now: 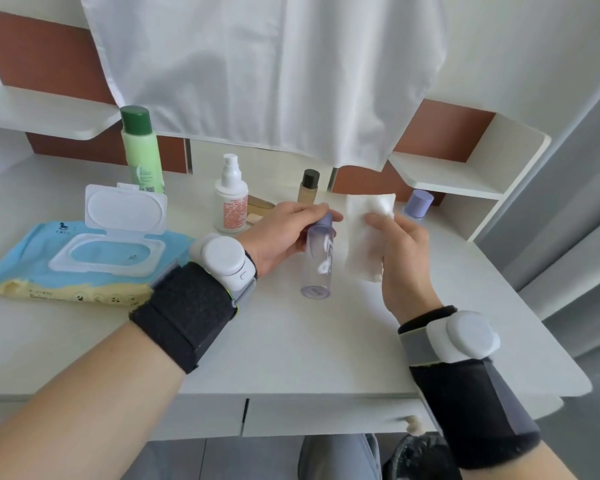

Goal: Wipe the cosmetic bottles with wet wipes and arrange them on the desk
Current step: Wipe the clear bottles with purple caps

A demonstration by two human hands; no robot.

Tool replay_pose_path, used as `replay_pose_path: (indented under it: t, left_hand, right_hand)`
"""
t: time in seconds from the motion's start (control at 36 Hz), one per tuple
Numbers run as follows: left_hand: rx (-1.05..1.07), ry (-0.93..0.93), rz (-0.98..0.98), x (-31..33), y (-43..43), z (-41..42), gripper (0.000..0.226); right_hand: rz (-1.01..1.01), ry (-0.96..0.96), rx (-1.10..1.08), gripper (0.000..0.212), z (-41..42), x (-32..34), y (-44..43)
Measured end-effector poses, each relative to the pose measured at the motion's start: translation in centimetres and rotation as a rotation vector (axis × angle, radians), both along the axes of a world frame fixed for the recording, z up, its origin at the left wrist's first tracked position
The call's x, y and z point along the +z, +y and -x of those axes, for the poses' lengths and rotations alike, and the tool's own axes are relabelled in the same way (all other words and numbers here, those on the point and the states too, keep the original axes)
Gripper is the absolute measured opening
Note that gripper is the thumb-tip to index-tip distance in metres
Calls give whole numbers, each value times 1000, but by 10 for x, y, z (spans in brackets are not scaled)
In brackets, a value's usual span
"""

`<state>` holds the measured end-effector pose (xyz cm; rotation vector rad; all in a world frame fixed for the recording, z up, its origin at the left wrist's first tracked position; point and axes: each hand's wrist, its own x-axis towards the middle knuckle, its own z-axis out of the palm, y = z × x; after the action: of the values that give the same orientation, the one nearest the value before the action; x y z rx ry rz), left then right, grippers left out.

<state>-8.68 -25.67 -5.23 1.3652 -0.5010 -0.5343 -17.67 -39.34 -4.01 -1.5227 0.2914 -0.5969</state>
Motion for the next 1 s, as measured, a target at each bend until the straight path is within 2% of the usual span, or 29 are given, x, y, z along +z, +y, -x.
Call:
replay_pose_path:
  t: [0.28,0.39,0.58,0.75,0.86,1.0]
  left_hand:
    - [-11,5,9,-1,-2,1,28]
    - [-15,12,-3,-1,-3,3,27]
    - [34,-19,-54,-2,-4,2,27]
    - [105,-36,-111,-3,-4,-1,23]
    - [146,-42,-121,-4,-3,-3,19]
    - [164,-45,-102,-7,-2,-7,33]
  right_hand:
    - [-109,26,50,33,3,6,3]
    - [-59,42,61,25,4,5,4]
    - [140,8,22,22,2,-1,8]
    - [302,-8,58,29,1,-4,11]
    - [291,-5,95,21,1,-5,10]
    - [224,5,178,25,1,-6,9]
